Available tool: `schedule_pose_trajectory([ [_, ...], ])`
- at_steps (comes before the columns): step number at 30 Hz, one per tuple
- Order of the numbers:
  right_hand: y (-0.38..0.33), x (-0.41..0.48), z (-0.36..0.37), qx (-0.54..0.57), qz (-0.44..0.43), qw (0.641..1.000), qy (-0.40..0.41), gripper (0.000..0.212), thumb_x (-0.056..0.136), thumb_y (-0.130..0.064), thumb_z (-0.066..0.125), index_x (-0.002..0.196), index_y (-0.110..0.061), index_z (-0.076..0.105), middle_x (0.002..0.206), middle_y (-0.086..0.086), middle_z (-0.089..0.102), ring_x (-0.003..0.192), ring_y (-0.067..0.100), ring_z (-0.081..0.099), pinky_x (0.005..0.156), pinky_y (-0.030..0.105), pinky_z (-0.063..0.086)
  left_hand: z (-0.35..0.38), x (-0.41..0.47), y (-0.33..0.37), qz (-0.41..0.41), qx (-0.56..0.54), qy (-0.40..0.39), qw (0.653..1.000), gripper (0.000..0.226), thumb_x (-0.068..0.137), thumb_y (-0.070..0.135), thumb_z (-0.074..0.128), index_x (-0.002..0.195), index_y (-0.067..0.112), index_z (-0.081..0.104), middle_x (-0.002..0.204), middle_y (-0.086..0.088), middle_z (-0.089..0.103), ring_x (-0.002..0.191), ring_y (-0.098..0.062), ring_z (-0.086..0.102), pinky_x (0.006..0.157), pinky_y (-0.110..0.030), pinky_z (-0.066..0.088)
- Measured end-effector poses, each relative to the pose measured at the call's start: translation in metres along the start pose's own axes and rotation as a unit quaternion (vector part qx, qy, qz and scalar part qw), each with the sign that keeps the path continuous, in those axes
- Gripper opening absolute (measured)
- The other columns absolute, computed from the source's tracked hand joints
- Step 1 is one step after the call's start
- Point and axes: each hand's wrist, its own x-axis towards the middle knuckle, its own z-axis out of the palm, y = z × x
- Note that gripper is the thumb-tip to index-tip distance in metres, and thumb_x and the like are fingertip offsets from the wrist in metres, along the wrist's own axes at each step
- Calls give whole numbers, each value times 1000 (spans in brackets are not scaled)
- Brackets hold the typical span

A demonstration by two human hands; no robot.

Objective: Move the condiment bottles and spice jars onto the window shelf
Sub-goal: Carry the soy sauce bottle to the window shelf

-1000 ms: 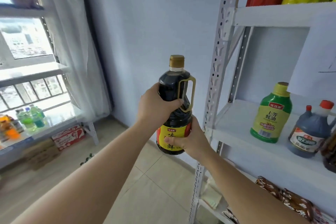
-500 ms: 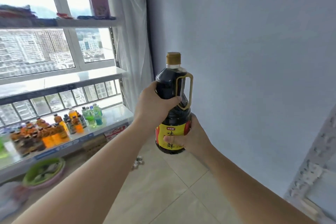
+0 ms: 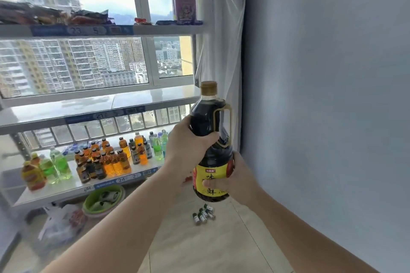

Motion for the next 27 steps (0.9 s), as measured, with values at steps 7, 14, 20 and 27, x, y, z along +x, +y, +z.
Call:
schedule_pose_trajectory([
  [7,-7,133,34,-9,-18,997,-76,103,47,-38,102,133,-34,44,120,-14,68,111,11,66,90,34,60,-7,103,-44,-34,44,82,995,49,78,44,81,124,32,66,107,16,69,99,-12,63,76,-26,52],
  [14,-11,241,105,-23,-36,989,-145,102,52,-35,101,135,-33,41,121,-17,64,112,10,63,84,25,57,-38,188,-112,-64,77,132,986,46,76,45,83,118,35,66,96,21,64,95,-12,64,67,-19,45],
  [20,-23,340,182,-27,-45,986,-155,99,55,-34,100,136,-33,42,122,-16,65,114,14,64,95,38,59,-77,282,-181,-61,109,151,981,54,75,47,83,124,31,66,102,16,66,95,-12,64,76,-27,52],
  [27,-44,453,251,-18,-45,986,-160,97,56,-26,100,133,-35,41,121,-16,65,115,15,63,95,38,58,-117,395,-240,-63,132,156,977,57,74,50,82,125,32,65,110,15,69,95,-11,61,80,-28,52],
])
